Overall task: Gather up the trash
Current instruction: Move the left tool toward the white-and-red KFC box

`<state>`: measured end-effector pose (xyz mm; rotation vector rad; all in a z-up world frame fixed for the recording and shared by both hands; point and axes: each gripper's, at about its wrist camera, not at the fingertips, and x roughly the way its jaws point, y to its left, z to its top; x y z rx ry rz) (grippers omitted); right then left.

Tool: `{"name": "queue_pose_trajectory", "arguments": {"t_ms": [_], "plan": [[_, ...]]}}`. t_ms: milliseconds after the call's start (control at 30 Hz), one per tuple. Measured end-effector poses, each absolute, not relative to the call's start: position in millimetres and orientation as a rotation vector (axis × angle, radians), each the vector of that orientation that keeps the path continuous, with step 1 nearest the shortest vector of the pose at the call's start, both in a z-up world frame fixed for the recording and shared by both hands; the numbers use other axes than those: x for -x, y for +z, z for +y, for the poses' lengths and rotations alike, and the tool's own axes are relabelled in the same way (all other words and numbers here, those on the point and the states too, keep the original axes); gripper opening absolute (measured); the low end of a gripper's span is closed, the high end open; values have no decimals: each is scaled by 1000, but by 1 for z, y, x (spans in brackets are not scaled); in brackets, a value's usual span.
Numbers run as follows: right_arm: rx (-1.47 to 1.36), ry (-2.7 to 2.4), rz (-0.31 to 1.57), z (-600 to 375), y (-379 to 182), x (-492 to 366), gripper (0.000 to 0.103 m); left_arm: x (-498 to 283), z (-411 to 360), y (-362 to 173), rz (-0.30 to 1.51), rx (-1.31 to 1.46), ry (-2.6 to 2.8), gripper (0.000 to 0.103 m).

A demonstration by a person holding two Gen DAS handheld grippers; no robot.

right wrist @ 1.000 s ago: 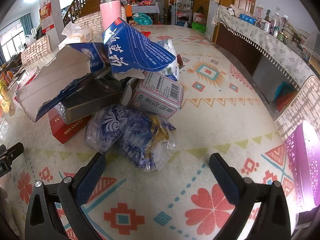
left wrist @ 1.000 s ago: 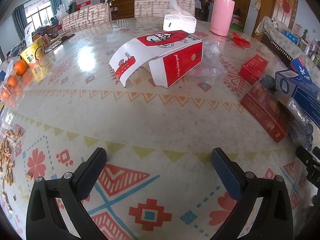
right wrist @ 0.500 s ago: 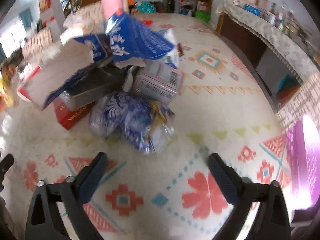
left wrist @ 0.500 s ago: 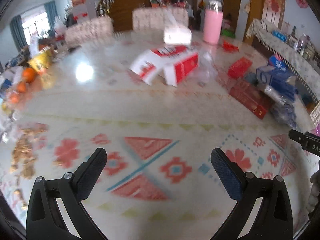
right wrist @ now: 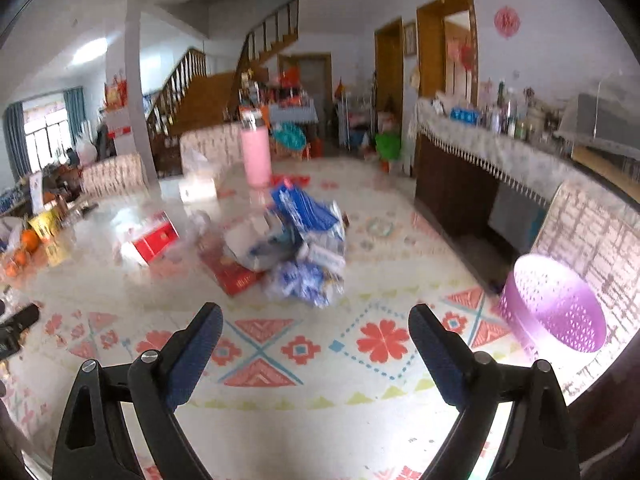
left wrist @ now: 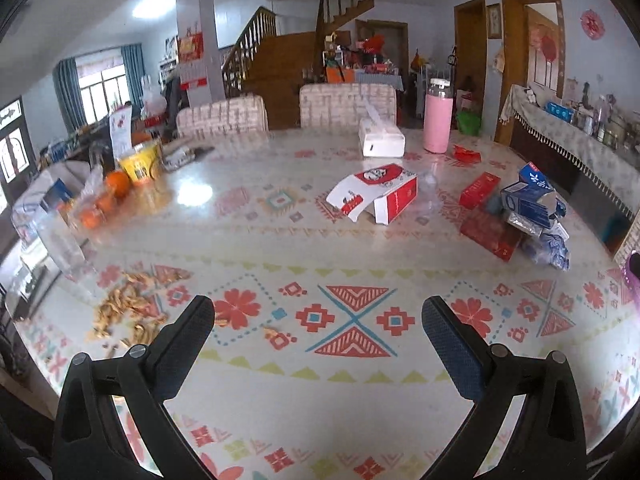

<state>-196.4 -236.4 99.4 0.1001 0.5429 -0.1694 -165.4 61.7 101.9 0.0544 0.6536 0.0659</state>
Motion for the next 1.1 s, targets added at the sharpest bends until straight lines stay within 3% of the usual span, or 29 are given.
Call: {"name": "queue_pose_trajectory", "arguments": {"t_ms": [633, 1100], "plan": [[-85, -132, 468, -223, 105, 231, 101, 188, 22, 120, 608, -149, 24, 103], [-172, -97, 553, -263, 86, 203, 101, 125, 40, 124, 669, -129, -28, 103]]}}
